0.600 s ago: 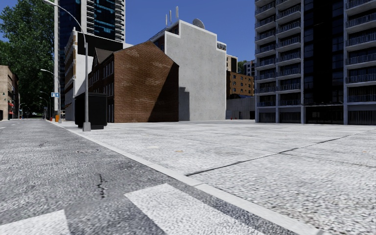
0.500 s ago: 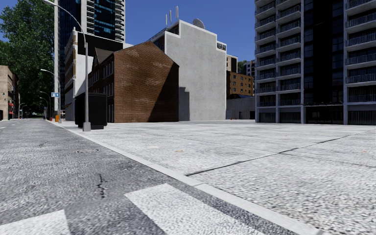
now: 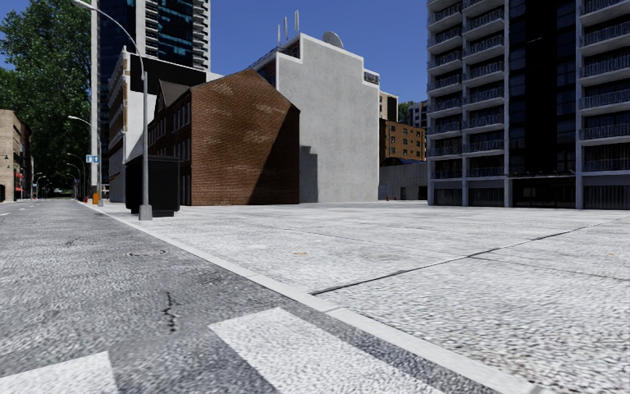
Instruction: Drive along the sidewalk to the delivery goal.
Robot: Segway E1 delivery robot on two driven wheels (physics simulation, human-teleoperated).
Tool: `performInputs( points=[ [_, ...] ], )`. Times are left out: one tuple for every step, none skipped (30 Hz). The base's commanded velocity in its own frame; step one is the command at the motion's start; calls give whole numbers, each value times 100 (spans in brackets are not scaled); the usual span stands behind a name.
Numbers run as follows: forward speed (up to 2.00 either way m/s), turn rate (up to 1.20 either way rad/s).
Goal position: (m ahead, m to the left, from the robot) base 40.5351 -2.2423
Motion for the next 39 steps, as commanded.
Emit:
performInputs(
  points=[
    [0,0],
    [0,0],
    [0,0],
    [0,0],
    [0,0],
    [0,0],
    [0,0],
    [0,0],
    [0,0],
    [0,0],
    [0,0],
    [0,0],
    [0,-1],
    [0,-10],
    [6,-13],
    [28,-13],
    [28,-13],
    [44,-14],
    [51,-20],
    [57,-28],
    [67,-31],
    [77,-32],
    [81,-33],
    [81,-33],
    [83,-34],
    [85,-37],
    [86,-38],
    [86,-38],
    [86,-38],
    [86,-38],
    [86,-38],
    [86,-41],
    [86,-44],
    [86,-45],
    [86,-46],
    [86,-54],
    [86,-54],
    [86,-56],
    [86,-57]
  ],
)
